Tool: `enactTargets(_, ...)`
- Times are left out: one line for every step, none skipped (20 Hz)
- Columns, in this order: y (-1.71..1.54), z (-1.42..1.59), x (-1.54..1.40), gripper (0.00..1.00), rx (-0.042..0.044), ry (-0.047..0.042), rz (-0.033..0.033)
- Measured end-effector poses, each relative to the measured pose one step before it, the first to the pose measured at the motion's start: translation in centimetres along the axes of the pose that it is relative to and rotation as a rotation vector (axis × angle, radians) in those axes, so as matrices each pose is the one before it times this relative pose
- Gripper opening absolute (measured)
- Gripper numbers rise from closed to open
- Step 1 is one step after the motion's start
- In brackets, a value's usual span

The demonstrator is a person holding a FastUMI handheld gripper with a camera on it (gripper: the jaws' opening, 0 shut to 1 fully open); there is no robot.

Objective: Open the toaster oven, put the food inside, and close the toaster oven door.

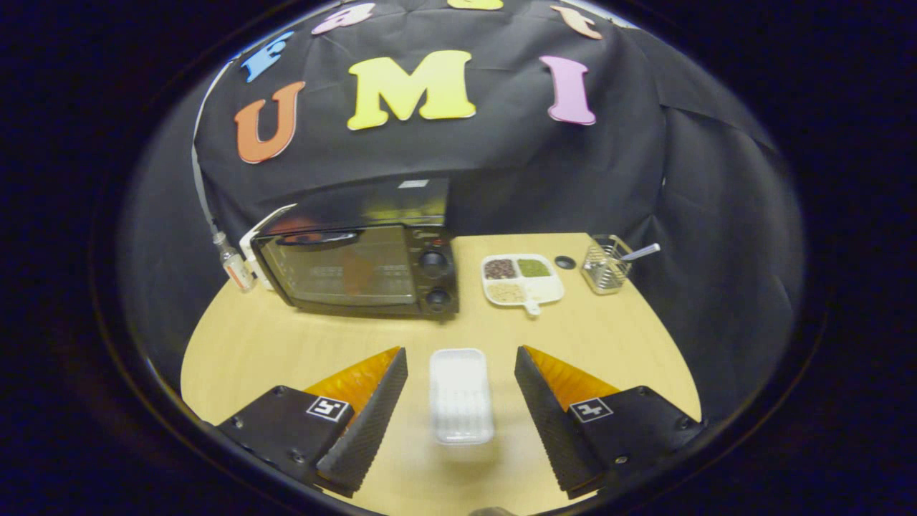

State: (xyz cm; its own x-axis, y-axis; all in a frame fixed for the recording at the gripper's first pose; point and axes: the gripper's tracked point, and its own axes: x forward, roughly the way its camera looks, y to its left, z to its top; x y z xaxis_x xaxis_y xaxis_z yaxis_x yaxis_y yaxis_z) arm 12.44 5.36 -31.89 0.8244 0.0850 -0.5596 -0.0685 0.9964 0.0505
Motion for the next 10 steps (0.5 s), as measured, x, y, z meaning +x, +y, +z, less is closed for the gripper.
enactTargets(-2.298, 0.244, -0.683, 0.97, 0.00444, -0.00774, -0.01326)
enactTargets(-2.310, 0.082, -1.240, 0.97, 0.00562, -0.00911, -0.00534)
enactTargets(-1.920, 0.683, -0.859, 0.97, 0.00592, -0.01555, -0.00326)
enactTargets(-1.910, 1.258, -0.913, 0.97, 0.00036, -0.03161, -0.00250)
enactTargets(-1.702, 1.569, -1.020, 0.97, -0.00465, -0.03628, -0.00211)
enactTargets(-1.404, 1.698, -1.198, 0.96, -0.00078, -0.04273, 0.00679)
enactTargets(-1.071, 2.038, -1.050, 0.97, -0.00088, -0.04707, 0.00998)
enactTargets(-1.025, 1.940, -1.087, 0.96, -0.00445, -0.04449, 0.00891)
enactTargets(-0.817, 1.887, -1.153, 0.97, -0.00546, -0.04667, 0.00877)
enactTargets(-0.822, 1.662, -1.140, 0.97, -0.00600, -0.04258, 0.00834)
